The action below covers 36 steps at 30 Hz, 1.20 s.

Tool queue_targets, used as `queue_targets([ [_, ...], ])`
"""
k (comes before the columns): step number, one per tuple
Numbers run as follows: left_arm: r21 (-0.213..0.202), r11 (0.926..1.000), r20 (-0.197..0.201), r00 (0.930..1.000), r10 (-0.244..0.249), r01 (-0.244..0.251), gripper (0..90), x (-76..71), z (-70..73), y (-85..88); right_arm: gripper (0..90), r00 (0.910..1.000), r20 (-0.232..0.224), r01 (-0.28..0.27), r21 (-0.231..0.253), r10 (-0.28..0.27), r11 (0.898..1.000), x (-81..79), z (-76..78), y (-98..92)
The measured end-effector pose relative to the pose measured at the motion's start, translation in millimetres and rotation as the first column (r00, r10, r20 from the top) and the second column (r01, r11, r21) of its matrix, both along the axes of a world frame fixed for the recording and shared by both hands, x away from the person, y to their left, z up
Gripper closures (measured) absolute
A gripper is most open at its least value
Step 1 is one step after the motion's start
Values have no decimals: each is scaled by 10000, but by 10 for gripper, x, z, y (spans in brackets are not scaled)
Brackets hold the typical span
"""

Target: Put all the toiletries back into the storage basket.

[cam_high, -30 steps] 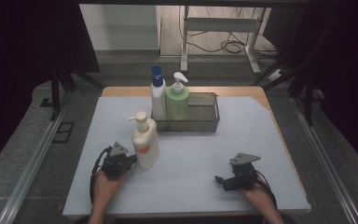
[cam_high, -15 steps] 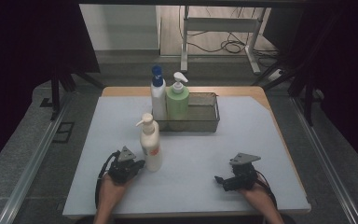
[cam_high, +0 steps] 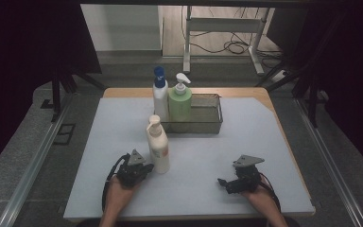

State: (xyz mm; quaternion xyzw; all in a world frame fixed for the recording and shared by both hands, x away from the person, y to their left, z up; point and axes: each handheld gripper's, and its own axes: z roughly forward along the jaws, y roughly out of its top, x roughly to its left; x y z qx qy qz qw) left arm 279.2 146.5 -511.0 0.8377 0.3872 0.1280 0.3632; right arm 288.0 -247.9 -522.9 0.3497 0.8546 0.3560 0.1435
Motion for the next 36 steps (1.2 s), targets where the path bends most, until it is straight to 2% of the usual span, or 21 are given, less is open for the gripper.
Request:
queue_targets([
  [21, 35, 9988, 78, 9988, -494, 493, 888, 52, -1, -295, 51, 10000, 6, -4, -16, 4, 10000, 0, 0, 1],
  [30, -97, 9982, 128, 9982, -583, 584, 874, 38, 8, -295, 52, 10000, -12, 2, -25, -2, 10000, 2, 3, 1],
  [36, -209, 9985, 177, 9986, -496, 500, 833, 18, 17, -248, 54, 10000, -54, -5, -26, 4, 10000, 6, 10, 2],
])
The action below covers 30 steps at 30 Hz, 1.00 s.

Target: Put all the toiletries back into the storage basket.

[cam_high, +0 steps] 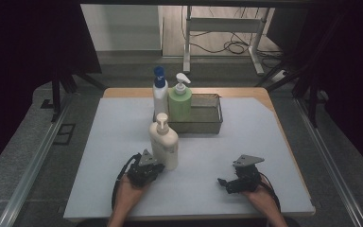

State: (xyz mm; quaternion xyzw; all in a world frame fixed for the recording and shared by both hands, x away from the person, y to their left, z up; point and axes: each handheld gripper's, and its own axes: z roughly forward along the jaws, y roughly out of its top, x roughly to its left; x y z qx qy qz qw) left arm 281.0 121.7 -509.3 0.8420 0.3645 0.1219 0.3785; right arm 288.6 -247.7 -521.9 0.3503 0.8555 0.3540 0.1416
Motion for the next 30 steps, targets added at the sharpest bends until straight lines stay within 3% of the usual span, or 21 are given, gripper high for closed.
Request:
queue_targets([
  [5, -72, 9997, 85, 9997, 244, -243, 768, -22, 12, 67, 48, 10000, 23, 82, 47, -82, 10000, 0, 9, -11],
  [12, -192, 9982, 120, 9983, 568, -566, 603, -36, 9, 129, 48, 9999, 128, -30, 172, 27, 9998, -8, 65, -27],
  [18, 133, 9965, 63, 9966, 824, -825, 492, -53, -32, 155, 23, 9990, 242, -386, 219, 381, 9990, -14, 97, 11],
  [30, 374, 9892, 18, 9899, 1414, -1414, 260, -97, -75, 162, 0, 9959, 297, -856, 182, 850, 9962, 5, 189, 118],
])
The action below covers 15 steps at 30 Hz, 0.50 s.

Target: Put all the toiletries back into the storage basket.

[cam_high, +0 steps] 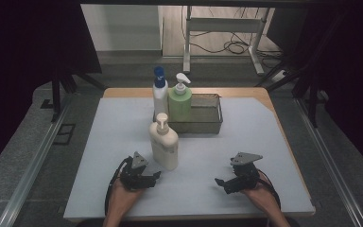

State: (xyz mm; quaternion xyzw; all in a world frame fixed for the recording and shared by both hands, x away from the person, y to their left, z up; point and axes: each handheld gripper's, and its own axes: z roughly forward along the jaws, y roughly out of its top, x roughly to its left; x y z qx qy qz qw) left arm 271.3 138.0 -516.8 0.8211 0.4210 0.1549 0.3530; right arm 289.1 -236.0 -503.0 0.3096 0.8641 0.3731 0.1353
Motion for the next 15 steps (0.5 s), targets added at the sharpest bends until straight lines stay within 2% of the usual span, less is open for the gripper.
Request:
queue_targets([
  [5, 103, 9999, 26, 10000, 71, -71, 225, -22, -3, 0, 0, 9996, -88, -271, 26, 271, 9996, 14, 66, 79],
  [7, 196, 9997, 46, 9999, 126, -127, 209, -31, -8, -3, 0, 9990, 90, -448, -5, 448, 9990, 18, 105, 122],
  [15, 361, 9991, 5, 9997, 244, -244, 147, -57, -22, -6, 0, 9964, 406, -760, 573, 738, 9955, 70, 233, 253],
])
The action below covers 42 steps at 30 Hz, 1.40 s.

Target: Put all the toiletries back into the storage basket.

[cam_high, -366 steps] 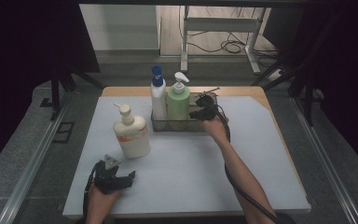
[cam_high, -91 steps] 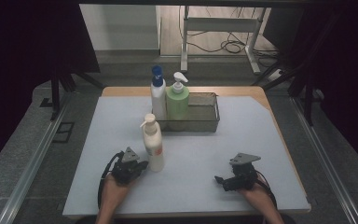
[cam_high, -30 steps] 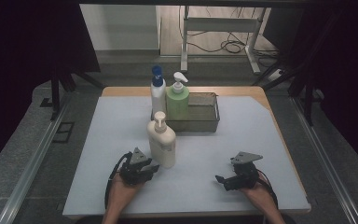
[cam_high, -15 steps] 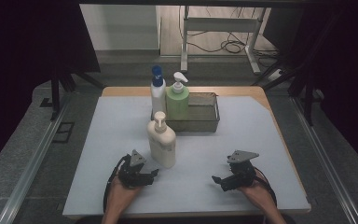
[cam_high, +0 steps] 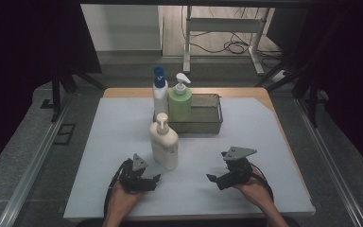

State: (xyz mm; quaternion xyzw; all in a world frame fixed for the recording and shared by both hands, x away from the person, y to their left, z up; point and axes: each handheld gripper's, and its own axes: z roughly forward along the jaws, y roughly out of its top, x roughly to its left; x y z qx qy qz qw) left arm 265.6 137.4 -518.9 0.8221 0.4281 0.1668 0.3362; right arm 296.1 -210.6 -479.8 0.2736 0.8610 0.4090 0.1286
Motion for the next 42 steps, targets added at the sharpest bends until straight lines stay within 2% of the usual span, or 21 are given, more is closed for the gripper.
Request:
queue_targets([
  [7, 104, 9998, -81, 9998, 180, -179, 129, -10, -29, -5, 0, 9995, 183, -257, 122, 255, 9996, 41, 108, 171],
  [11, -31, 9998, -206, 9996, 193, -194, 127, 0, -38, 10, 0, 9996, 134, -240, 168, 238, 9996, 68, 143, 263],
  [17, -29, 9999, -236, 9996, 156, -156, 125, 3, -42, 19, 0, 9998, -145, -92, 500, 100, 9987, 124, 169, 360],
  [27, -57, 9998, -208, 9996, 175, -176, 125, 3, -46, 17, 0, 9997, -137, -178, 723, 188, 9972, 151, 249, 572],
  [42, -58, 9998, -208, 9996, 181, -182, 124, 2, -47, 16, 47, 9987, 199, -481, 517, 471, 9975, 216, 375, 906],
])
